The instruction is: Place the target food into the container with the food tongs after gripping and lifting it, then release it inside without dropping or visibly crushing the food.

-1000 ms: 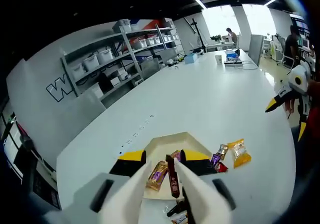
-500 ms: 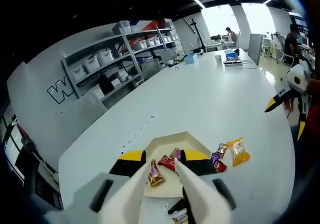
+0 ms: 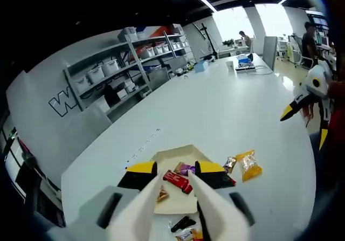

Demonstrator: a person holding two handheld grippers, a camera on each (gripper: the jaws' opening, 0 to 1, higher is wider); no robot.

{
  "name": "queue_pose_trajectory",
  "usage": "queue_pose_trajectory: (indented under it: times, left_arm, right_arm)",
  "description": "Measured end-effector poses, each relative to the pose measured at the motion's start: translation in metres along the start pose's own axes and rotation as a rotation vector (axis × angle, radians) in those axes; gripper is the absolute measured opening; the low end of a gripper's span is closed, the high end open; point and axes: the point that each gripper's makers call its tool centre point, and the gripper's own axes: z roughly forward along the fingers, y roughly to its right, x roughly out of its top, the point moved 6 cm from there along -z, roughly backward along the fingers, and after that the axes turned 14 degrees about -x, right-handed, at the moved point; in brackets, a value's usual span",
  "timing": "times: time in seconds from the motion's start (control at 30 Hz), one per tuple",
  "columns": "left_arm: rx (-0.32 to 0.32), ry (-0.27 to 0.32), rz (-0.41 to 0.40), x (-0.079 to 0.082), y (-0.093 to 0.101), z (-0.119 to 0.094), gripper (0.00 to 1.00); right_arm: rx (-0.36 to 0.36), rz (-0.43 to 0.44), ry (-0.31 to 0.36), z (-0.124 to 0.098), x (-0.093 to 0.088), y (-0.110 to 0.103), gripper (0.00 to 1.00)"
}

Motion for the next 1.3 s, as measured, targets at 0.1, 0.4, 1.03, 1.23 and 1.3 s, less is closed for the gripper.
queue_pose_trajectory:
  times: [0.1, 0.4, 1.03, 1.23, 1.3]
  left_arm:
    - [-0.011, -0.009, 0.002, -0.004, 0.004, 0.002, 0.27]
    - [-0.042, -0.011, -0.012, -0.015, 0.016, 0.012, 0.27]
    - [-0.127, -0.013, -0.045, -0.031, 0.044, 0.049, 0.27]
    - [-0.167, 0.001, -0.093, -0.038, 0.064, 0.063, 0.27]
    - [-0.181, -0.007, -0.091, -0.042, 0.073, 0.070, 0.27]
  right_arm:
    - [0.000, -0.002, 0.003, 0.000, 0.002, 0.000, 0.88]
    - [-0.001, 0.004, 0.005, 0.001, 0.001, -0.001, 0.89]
    - [0.008, 0.011, -0.015, 0.005, -0.007, -0.001, 0.88]
    - [0.005, 0.022, -0.015, 0.003, -0.009, 0.000, 0.88]
    - [0.004, 0.023, -0.021, 0.003, -0.011, -0.001, 0.88]
